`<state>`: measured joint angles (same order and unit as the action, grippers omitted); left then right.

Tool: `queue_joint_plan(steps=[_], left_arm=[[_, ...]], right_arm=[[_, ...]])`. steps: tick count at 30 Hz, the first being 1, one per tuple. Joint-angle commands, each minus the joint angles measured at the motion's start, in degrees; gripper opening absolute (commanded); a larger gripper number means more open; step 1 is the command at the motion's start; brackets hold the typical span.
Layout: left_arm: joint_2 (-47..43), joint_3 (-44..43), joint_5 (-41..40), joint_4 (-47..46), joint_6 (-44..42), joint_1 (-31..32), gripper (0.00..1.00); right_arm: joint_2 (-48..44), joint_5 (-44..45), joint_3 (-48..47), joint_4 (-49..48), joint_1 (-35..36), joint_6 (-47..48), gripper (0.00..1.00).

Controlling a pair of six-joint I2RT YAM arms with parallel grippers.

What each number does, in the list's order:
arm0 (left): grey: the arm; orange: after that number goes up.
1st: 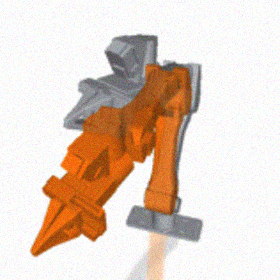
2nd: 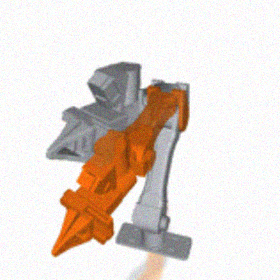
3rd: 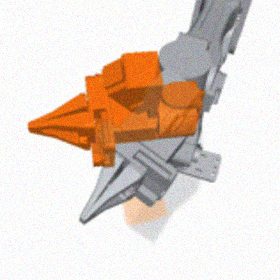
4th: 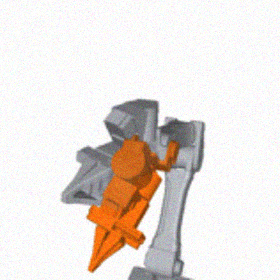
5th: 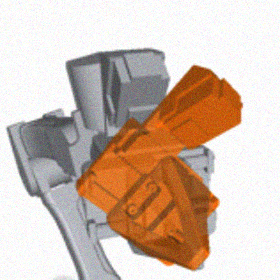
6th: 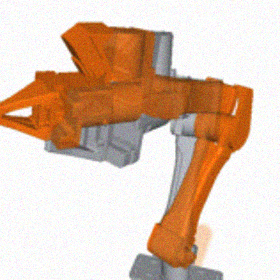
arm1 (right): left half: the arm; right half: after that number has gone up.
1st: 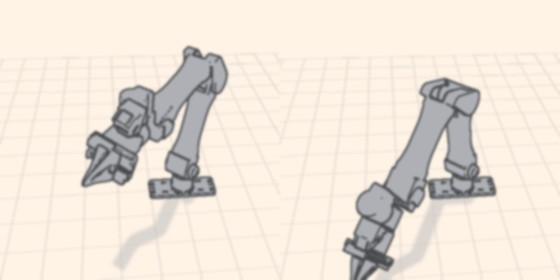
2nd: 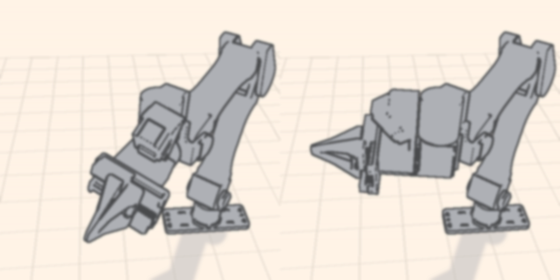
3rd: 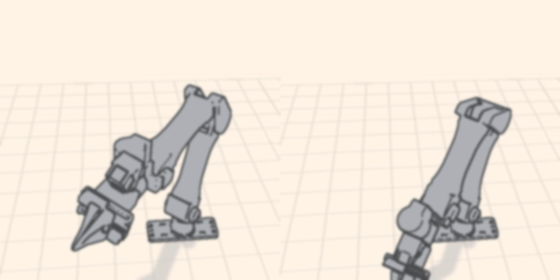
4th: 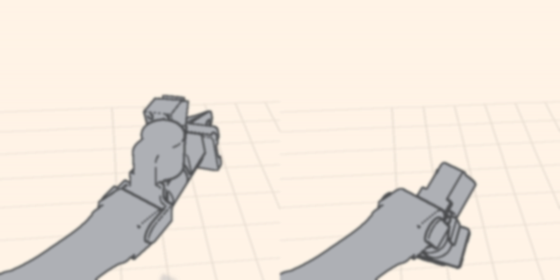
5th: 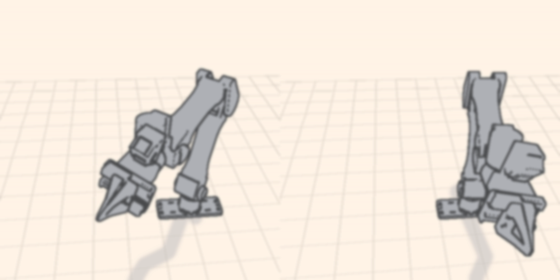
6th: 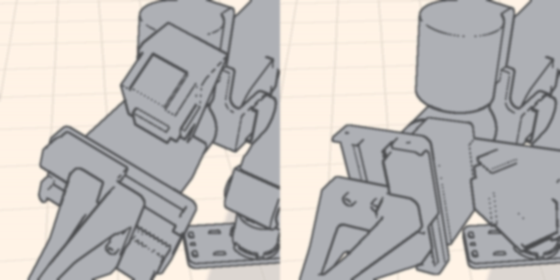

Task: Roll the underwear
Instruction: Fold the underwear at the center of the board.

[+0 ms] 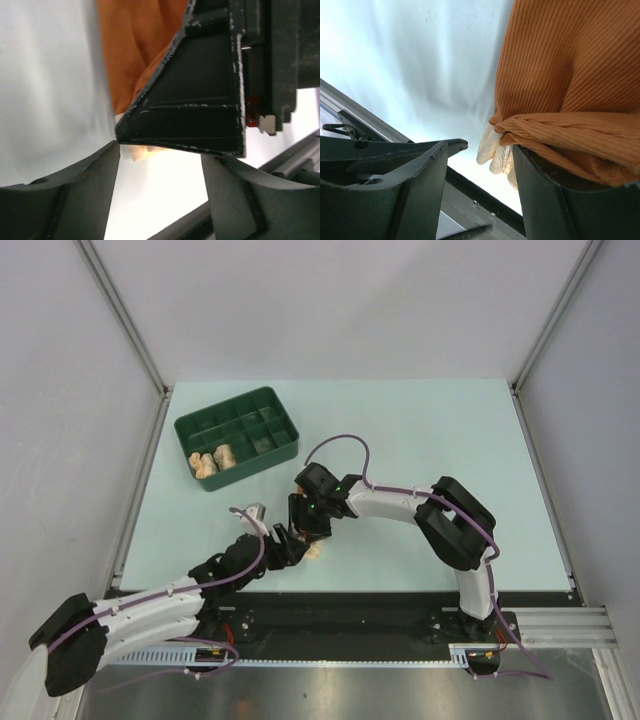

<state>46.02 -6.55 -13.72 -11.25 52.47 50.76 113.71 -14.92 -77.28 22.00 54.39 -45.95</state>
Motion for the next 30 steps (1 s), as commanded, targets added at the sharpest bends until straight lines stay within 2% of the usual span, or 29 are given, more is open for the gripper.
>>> queue_joint_plan(steps=[1,5,9,15,22,24,26,27,30], left_arm=[[-1.72,2.67,1.23,-8.08,-0.09,0.30,0.73],[2.22,1.10,-0.70,-3.96,1.76,0.30,0.74],[6.36,-0.30,-1.31,-4.67,2.55,0.39,0.73],[8.64,-1.19,-4.56,-4.65,2.03,0.48,0.65],[15.23,-2.24,-4.92,-7.56,1.76,1.44,0.49],[17.16,-3.20,-5.00,-8.44,1.32,1.97,0.47],[19.45,-3.82,-5.44,-8.71,0.97,2.59,0.40],[19.89,-4.43,-5.62,-8.53,0.97,2.93,0.31],[20.60,-5.58,-7.11,-6.08,1.32,3.46,0.17]], right_arm=[[2.75,-0.90,0.11,-1.08,0.36,-1.42,0.60],[1.96,-1.69,0.11,-1.34,0.36,-1.94,0.60],[1.34,-1.96,0.28,-1.52,0.54,-2.12,0.60],[1.16,-2.22,0.81,-1.78,0.54,-2.12,0.60],[0.72,-2.40,1.34,-2.14,0.63,-2.39,0.60],[0.64,-2.31,1.51,-2.22,0.63,-2.47,0.60],[0.28,-2.40,1.69,-2.31,0.72,-2.56,0.60],[0.37,-2.40,1.78,-2.22,0.63,-2.47,0.60],[0.02,-2.31,1.78,-2.40,0.72,-2.65,0.60]])
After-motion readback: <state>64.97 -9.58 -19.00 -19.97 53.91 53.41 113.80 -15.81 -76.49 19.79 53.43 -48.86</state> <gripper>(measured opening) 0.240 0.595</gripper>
